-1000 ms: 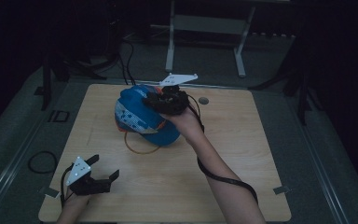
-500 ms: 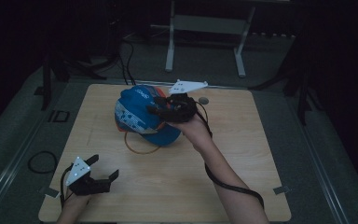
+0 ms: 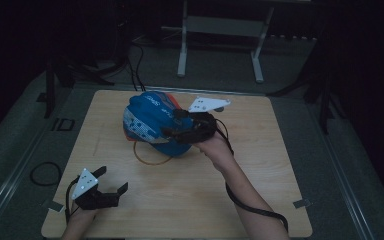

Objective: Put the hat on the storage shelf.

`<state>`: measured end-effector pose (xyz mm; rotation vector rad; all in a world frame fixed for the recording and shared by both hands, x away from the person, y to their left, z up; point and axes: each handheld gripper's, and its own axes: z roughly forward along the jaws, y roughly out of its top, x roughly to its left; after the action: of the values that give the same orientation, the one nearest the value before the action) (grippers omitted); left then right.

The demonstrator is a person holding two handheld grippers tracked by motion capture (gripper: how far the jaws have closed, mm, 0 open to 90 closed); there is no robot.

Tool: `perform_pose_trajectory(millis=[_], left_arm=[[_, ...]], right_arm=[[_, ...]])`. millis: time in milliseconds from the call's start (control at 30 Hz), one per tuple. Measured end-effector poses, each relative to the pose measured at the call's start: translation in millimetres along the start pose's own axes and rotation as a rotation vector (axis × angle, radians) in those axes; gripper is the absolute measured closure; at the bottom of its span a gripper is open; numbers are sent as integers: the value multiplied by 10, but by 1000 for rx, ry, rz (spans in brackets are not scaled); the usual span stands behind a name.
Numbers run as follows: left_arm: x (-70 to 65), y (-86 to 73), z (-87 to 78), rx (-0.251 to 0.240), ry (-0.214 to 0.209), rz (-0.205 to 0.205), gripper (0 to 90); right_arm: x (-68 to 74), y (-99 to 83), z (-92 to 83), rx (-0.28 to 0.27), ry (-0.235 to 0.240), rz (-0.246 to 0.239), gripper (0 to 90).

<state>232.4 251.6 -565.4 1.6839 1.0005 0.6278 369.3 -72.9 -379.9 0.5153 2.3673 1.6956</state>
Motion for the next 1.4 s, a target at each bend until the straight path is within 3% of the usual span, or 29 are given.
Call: perform_pose_trajectory(millis=[67,167,200,267,600,1400], left_arm=[[2,-3,-1,3,-1,2,4],[1,-4,0,4,0,2,4],[1,-5,-1,6,0,3,4],[1,-7,3,3,2,0,4],[6,-11,14,-2,2,8,4],[0,-12,13,2,3,16,4]], right_arm=[[3,-39,-21,-12,0,5,195],[-10,-81,-44,-37,38,28,185],[-8,-116,-59,-38,31,13,180],[0,-151,-71,-23,23,-13,176],[55,-400,-76,23,35,-41,144],[116,-1207,-121,98,72,-30,166]])
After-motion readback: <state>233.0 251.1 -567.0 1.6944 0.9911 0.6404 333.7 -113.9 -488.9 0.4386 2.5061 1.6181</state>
